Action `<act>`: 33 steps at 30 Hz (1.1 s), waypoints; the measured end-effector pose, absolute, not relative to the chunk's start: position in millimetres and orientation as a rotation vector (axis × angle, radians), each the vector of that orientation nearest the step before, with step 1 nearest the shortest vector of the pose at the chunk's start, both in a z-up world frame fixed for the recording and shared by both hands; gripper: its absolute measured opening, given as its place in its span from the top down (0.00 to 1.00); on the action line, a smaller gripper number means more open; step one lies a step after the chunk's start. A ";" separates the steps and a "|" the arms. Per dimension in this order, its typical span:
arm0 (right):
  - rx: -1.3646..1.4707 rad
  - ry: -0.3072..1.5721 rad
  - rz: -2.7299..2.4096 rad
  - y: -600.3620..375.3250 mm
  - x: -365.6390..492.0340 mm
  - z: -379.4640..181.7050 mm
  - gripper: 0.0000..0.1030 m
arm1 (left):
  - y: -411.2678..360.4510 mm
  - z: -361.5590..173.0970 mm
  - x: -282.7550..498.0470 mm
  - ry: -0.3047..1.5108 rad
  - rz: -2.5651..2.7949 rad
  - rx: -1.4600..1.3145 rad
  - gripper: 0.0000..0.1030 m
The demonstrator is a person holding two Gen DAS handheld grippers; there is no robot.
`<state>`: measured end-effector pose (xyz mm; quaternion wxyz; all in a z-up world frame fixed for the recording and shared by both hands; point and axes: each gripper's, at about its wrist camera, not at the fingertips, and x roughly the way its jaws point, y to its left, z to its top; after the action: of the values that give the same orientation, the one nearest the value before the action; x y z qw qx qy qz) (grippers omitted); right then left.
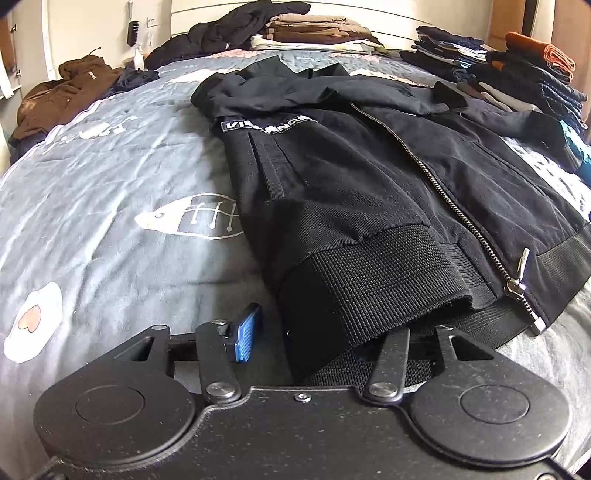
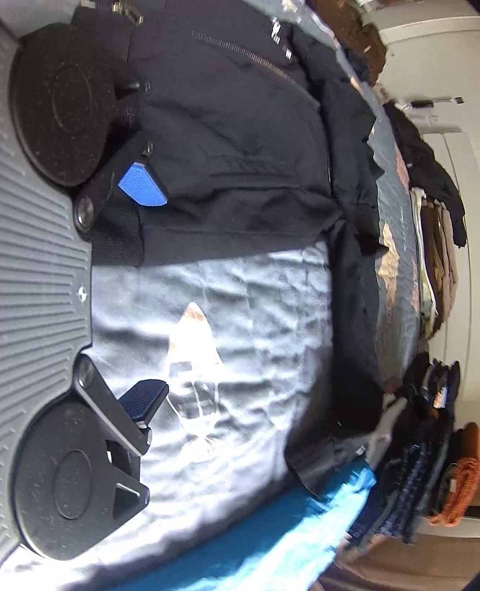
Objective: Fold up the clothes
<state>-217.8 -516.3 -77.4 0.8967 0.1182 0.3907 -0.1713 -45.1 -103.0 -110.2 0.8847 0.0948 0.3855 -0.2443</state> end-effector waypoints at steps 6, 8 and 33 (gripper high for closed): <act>0.412 0.883 -0.241 -521.4 -209.8 -99.2 0.03 | -103.9 -110.3 -44.3 0.808 -0.497 0.197 0.49; 0.465 0.881 -0.217 -521.6 -209.1 -104.7 0.05 | -103.7 -110.4 -44.2 0.807 -0.497 0.197 0.49; 0.798 0.697 -0.139 -483.5 -243.6 -74.9 0.94 | -57.5 -44.9 -33.9 0.700 -0.576 0.500 0.95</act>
<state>-243.6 -483.5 -74.9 0.8605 0.3804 0.3323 -0.0664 -33.9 -57.5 -44.9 0.8689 0.2392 0.3346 -0.2754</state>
